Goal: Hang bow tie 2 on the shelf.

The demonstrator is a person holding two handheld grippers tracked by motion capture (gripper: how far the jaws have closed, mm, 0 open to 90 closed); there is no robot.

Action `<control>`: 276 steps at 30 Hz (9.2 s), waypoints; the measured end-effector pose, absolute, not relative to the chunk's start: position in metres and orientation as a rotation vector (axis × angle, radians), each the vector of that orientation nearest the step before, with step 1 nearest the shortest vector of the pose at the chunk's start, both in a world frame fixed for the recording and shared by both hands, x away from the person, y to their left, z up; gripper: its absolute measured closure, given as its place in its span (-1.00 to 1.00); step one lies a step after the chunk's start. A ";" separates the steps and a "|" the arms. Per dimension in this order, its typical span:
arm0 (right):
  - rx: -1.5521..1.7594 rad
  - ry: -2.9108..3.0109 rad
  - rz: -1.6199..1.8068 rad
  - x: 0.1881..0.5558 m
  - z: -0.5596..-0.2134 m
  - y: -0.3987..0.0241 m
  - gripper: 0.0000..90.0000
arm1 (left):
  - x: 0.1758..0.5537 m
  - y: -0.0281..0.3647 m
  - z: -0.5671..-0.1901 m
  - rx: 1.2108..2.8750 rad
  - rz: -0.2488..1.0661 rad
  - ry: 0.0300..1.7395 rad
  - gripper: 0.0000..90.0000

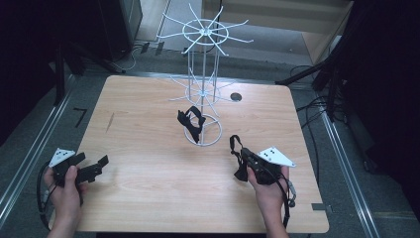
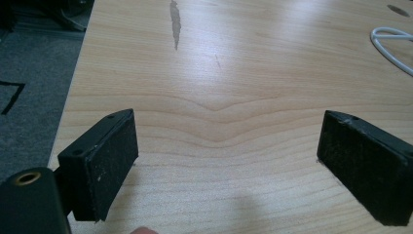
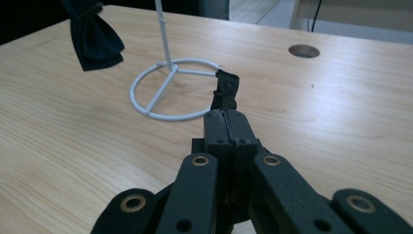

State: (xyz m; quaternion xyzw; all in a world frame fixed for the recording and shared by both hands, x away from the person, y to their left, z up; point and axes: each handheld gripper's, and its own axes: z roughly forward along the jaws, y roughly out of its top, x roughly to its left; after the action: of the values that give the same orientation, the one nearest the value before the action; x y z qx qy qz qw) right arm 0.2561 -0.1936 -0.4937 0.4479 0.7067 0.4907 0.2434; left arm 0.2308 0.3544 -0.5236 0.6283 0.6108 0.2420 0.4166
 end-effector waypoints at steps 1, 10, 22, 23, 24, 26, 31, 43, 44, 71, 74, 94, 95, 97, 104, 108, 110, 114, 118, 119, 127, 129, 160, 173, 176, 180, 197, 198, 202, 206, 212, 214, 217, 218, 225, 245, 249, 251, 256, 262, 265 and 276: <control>1.219 1.926 1.345 0.255 -0.492 -0.193 1.00 | 0.231 0.354 -0.524 1.579 0.607 1.534 -0.82; 1.155 1.898 1.382 0.251 -0.480 -0.185 1.00 | 0.231 0.354 -0.523 1.582 0.609 1.535 -0.82; 1.056 1.869 1.447 0.240 -0.458 -0.175 1.00 | 0.231 0.354 -0.523 1.586 0.610 1.533 -0.82; 1.053 1.867 1.452 0.240 -0.457 -0.174 1.00 | 0.231 0.354 -0.523 1.585 0.610 1.533 -0.82; 1.051 1.866 1.453 0.239 -0.456 -0.173 1.00 | 0.231 0.354 -0.523 1.584 0.610 1.533 -0.82; 1.042 1.864 1.462 0.239 -0.454 -0.172 1.00 | 0.231 0.354 -0.523 1.585 0.611 1.533 -0.82; 1.019 1.848 1.481 0.238 -0.447 -0.168 1.00 | 0.231 0.354 -0.523 1.585 0.611 1.533 -0.82; 0.983 1.833 1.508 0.238 -0.437 -0.162 1.00 | 0.231 0.354 -0.523 1.585 0.612 1.532 -0.82; 0.980 1.829 1.510 0.238 -0.436 -0.161 1.00 | 0.231 0.354 -0.523 1.586 0.613 1.532 -0.82; 0.892 1.796 1.558 0.231 -0.409 -0.156 1.00 | 0.231 0.353 -0.523 1.587 0.614 1.533 -0.82; 0.882 1.792 1.568 0.231 -0.407 -0.156 1.00 | 0.231 0.353 -0.523 1.588 0.614 1.533 -0.82; 0.851 1.767 1.602 0.232 -0.401 -0.158 1.00 | 0.231 0.353 -0.523 1.587 0.615 1.532 -0.82; 0.851 1.768 1.600 0.233 -0.402 -0.157 1.00 | 0.231 0.353 -0.523 1.586 0.616 1.532 -0.82; 0.849 1.770 1.593 0.235 -0.403 -0.156 1.00 | 0.231 0.353 -0.523 1.587 0.616 1.532 -0.82; 0.903 1.754 1.602 0.246 -0.410 -0.158 1.00 | 0.231 0.353 -0.523 1.585 0.617 1.531 -0.82; 0.936 1.760 1.592 0.253 -0.417 -0.156 1.00 | 0.230 0.353 -0.523 1.585 0.618 1.530 -0.82; 0.949 1.760 1.593 0.255 -0.419 -0.155 1.00 | 0.230 0.353 -0.523 1.585 0.619 1.530 -0.82; 0.974 1.757 1.591 0.261 -0.422 -0.154 1.00 | 0.230 0.353 -0.523 1.583 0.619 1.530 -0.82; 0.988 1.760 1.581 0.264 -0.427 -0.153 1.00 | 0.230 0.354 -0.523 1.585 0.617 1.530 -0.82; 0.998 1.768 1.570 0.265 -0.431 -0.153 1.00 | 0.230 0.354 -0.523 1.584 0.618 1.529 -0.82; 1.007 1.799 1.557 0.269 -0.440 -0.147 1.00 | 0.230 0.353 -0.523 1.584 0.620 1.530 -0.82; 1.005 1.804 1.552 0.271 -0.442 -0.144 1.00 | 0.230 0.353 -0.523 1.588 0.620 1.528 -0.82; 1.116 1.791 1.596 0.306 -0.462 -0.124 -0.05 | 0.229 0.353 -0.523 1.587 0.616 1.527 -0.82; 1.125 1.825 1.538 0.284 -0.482 -0.165 -0.37 | 0.230 0.353 -0.523 1.597 0.609 1.527 -0.82; 1.145 1.821 1.544 0.280 -0.486 -0.175 -0.42 | 0.230 0.353 -0.523 1.596 0.611 1.528 -0.82; 1.172 1.808 1.564 0.277 -0.486 -0.184 -0.46 | 0.230 0.353 -0.523 1.596 0.611 1.527 -0.82; 1.186 1.830 1.501 0.266 -0.495 -0.204 -0.65 | 0.230 0.352 -0.523 1.592 0.614 1.527 -0.82; 1.191 1.832 1.496 0.266 -0.496 -0.206 -0.67 | 0.230 0.353 -0.523 1.594 0.613 1.526 -0.82; 1.215 1.817 1.462 0.263 -0.499 -0.214 -0.68 | 0.230 0.353 -0.523 1.593 0.613 1.527 -0.82; 1.233 1.808 1.439 0.259 -0.502 -0.225 -0.68 | 0.230 0.353 -0.523 1.593 0.614 1.527 -0.82; 1.266 1.793 1.432 0.254 -0.508 -0.241 -0.69 | 0.230 0.353 -0.523 1.594 0.614 1.527 -0.82; 1.286 1.786 1.441 0.252 -0.509 -0.245 -0.69 | 0.230 0.353 -0.523 1.594 0.614 1.528 -0.82; 1.294 1.786 1.435 0.249 -0.512 -0.250 -0.69 | 0.230 0.353 -0.523 1.592 0.615 1.527 -0.82; 1.300 1.787 1.431 0.248 -0.513 -0.251 -0.69 | 0.230 0.353 -0.523 1.593 0.614 1.527 -0.82; 1.345 1.745 1.452 0.242 -0.516 -0.266 -0.69 | 0.230 0.353 -0.523 1.592 0.614 1.527 -0.82; 1.395 1.754 1.383 0.232 -0.530 -0.294 -0.69 | 0.230 0.353 -0.523 1.589 0.613 1.529 -0.82; 1.411 1.749 1.360 0.228 -0.533 -0.302 -0.69 | 0.230 0.353 -0.523 1.588 0.613 1.529 -0.82; 1.420 1.747 1.356 0.226 -0.534 -0.305 -0.69 | 0.230 0.353 -0.523 1.589 0.613 1.529 -0.82; 1.429 1.744 1.338 0.221 -0.535 -0.313 -0.69 | 0.230 0.353 -0.523 1.588 0.614 1.530 -0.82; 1.442 1.732 1.307 0.216 -0.537 -0.322 -0.69 | 0.230 0.353 -0.523 1.588 0.615 1.530 -0.82; 1.442 1.732 1.278 0.213 -0.539 -0.328 -0.69 | 0.230 0.353 -0.523 1.588 0.614 1.530 -0.82; 1.471 1.738 1.213 0.203 -0.541 -0.345 -0.99 | 0.230 0.353 -0.523 1.588 0.614 1.530 -0.82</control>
State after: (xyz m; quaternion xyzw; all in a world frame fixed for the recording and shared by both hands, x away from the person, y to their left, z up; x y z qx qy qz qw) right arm 0.2031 -0.3448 -0.5405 0.5477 0.6473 0.4518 0.2771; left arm 0.2297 0.3527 -0.5233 0.6318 0.6084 0.2442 0.4135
